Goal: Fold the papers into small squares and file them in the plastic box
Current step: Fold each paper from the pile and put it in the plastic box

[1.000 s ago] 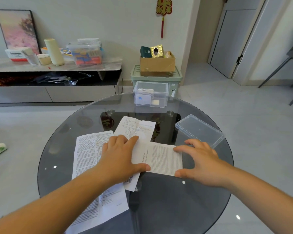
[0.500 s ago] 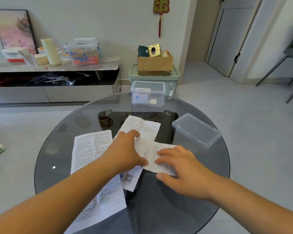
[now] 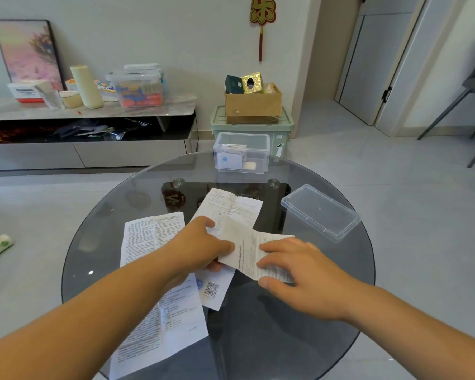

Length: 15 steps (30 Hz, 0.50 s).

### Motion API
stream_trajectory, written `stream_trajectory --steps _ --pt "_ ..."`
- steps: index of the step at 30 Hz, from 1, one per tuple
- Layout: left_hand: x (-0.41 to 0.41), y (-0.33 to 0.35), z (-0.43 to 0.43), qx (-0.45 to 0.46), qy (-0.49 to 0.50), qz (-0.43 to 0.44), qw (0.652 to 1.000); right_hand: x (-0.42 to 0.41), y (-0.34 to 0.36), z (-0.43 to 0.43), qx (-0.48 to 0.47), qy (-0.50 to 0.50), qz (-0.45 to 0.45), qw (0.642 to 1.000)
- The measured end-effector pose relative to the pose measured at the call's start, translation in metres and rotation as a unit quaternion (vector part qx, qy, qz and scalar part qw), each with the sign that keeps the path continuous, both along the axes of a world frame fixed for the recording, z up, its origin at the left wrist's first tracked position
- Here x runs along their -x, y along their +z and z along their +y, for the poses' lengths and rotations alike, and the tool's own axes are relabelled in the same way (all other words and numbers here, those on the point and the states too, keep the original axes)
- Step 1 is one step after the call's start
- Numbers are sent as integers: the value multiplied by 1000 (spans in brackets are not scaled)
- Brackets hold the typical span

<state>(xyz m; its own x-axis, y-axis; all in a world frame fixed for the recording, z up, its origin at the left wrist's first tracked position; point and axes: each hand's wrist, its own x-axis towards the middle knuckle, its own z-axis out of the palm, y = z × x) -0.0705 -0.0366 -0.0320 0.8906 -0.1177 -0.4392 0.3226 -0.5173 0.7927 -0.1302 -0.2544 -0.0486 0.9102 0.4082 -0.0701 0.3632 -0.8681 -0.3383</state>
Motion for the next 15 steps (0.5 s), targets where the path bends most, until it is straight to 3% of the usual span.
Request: stream_trajectory --steps 3,5,9,12,15 --pt "6 4 0 57 -20 30 998 1 3 1 -53 -37 20 998" --pt "11 5 -2 59 -45 11 997 1 4 3 -142 -80 59 985" --pt "20 5 -13 27 -120 -96 988 -4 9 3 -332 -166 136 919" --pt "28 3 -23 -40 -210 -146 966 -11 10 -2 -424 -209 152 868" --pt "33 -5 -24 -165 -310 -227 908 -15 9 -7 -439 -230 158 854"
